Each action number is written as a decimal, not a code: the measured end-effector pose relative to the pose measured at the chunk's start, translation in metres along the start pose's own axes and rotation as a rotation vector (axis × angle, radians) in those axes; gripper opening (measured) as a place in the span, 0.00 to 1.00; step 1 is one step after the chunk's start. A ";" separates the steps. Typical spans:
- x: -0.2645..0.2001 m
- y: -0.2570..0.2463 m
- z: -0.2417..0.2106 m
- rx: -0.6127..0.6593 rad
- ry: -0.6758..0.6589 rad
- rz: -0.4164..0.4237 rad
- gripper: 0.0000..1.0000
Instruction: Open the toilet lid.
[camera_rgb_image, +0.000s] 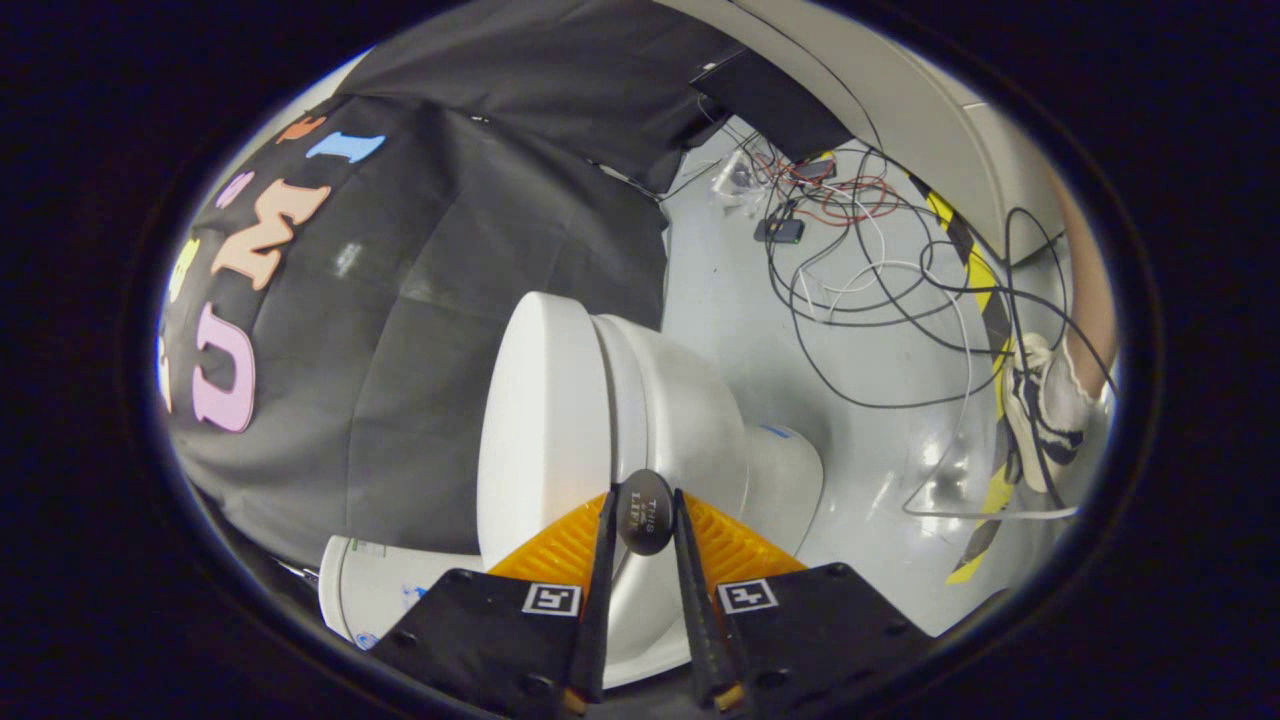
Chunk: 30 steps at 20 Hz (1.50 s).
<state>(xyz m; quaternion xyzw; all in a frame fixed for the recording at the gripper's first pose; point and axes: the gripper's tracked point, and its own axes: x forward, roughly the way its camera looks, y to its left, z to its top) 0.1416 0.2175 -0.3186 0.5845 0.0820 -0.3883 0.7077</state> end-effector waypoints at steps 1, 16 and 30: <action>-0.006 0.000 -0.001 0.017 -0.003 0.002 0.31; -0.050 0.079 0.006 -0.209 -0.091 0.110 0.06; -0.111 0.184 -0.024 -0.725 -0.164 0.339 0.07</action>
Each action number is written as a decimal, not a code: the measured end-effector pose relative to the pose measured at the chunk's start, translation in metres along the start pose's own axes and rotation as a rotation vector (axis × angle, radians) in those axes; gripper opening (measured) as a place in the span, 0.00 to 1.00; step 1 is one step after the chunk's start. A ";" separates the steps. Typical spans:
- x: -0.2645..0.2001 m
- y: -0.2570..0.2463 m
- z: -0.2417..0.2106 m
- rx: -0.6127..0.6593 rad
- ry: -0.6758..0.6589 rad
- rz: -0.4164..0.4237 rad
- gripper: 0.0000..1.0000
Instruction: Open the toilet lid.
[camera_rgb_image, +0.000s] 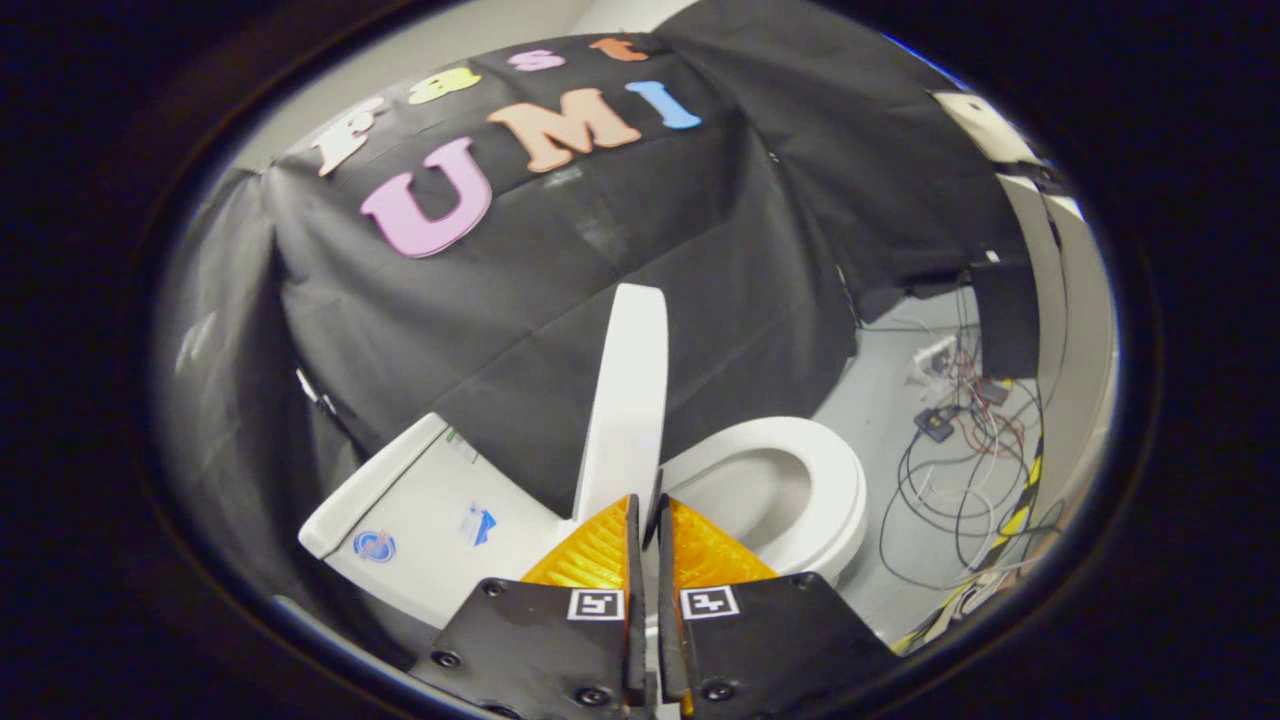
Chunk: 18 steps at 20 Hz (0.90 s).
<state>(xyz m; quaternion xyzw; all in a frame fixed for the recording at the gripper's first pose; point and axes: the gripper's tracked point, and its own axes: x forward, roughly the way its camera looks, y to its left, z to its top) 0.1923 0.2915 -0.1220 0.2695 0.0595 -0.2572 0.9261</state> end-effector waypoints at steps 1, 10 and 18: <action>0.000 0.009 0.002 -0.018 -0.009 0.025 0.07; -0.015 0.104 -0.003 -0.220 -0.033 0.308 0.12; -0.019 0.173 -0.027 -0.334 -0.033 0.492 0.13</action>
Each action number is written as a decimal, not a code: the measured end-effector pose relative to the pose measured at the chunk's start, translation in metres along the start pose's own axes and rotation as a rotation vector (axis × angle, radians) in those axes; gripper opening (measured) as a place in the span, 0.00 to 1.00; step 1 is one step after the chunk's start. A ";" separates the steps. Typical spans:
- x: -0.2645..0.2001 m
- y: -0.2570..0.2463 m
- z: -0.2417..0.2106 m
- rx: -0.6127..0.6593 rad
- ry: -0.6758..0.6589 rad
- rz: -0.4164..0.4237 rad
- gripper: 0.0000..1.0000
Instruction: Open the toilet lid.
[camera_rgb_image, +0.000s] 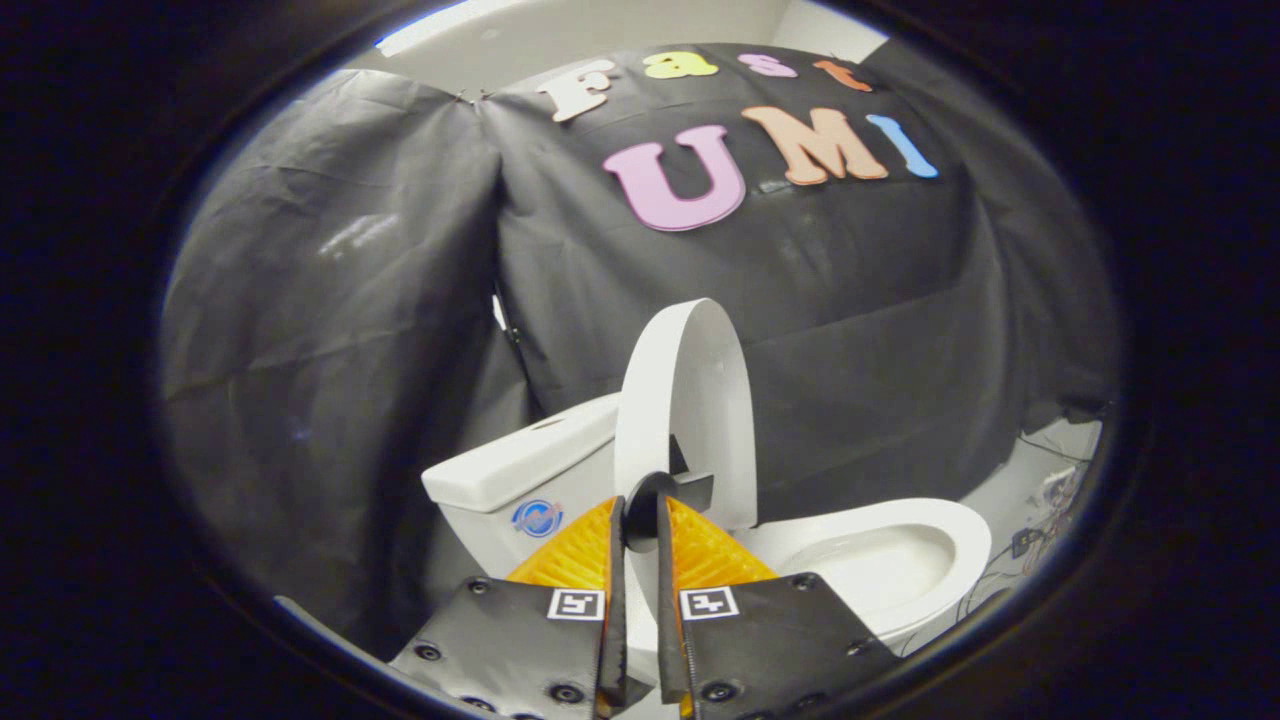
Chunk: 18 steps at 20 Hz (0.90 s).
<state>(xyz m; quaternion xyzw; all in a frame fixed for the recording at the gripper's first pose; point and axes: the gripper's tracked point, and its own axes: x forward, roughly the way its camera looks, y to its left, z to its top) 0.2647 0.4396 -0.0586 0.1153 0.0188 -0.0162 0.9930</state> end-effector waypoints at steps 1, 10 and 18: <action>0.003 0.008 -0.001 -0.010 0.003 0.020 0.13; 0.025 0.054 -0.016 -0.077 0.059 0.149 0.13; 0.030 0.063 -0.019 -0.075 0.091 0.172 0.13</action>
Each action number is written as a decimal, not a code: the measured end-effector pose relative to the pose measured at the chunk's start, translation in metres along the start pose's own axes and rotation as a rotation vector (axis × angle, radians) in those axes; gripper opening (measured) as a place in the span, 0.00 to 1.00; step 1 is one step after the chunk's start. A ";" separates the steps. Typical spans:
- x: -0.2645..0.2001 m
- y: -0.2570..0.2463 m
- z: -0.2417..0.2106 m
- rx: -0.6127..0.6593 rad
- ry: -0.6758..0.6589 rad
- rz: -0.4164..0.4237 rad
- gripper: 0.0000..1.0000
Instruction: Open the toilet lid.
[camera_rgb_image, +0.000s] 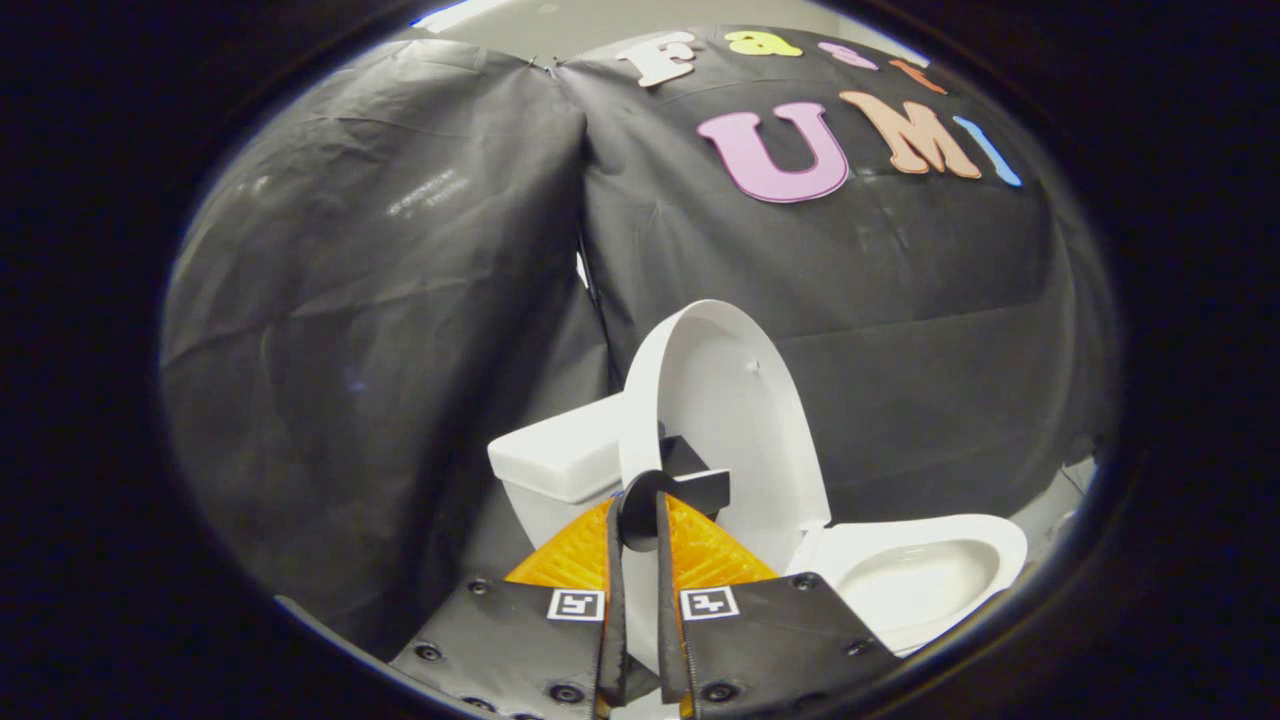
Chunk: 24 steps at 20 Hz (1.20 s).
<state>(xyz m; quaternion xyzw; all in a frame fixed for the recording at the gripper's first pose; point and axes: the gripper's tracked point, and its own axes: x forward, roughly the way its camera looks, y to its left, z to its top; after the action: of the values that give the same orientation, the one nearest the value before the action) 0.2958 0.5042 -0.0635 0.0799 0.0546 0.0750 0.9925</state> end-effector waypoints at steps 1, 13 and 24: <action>0.001 0.004 0.000 -0.004 0.003 0.025 0.14; -0.032 0.015 0.051 0.032 -0.086 0.090 0.39; -0.110 -0.069 0.126 -0.133 -0.199 0.137 0.39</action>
<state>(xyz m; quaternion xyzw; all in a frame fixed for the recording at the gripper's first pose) 0.2130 0.4002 0.0589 0.0246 -0.0549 0.1375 0.9887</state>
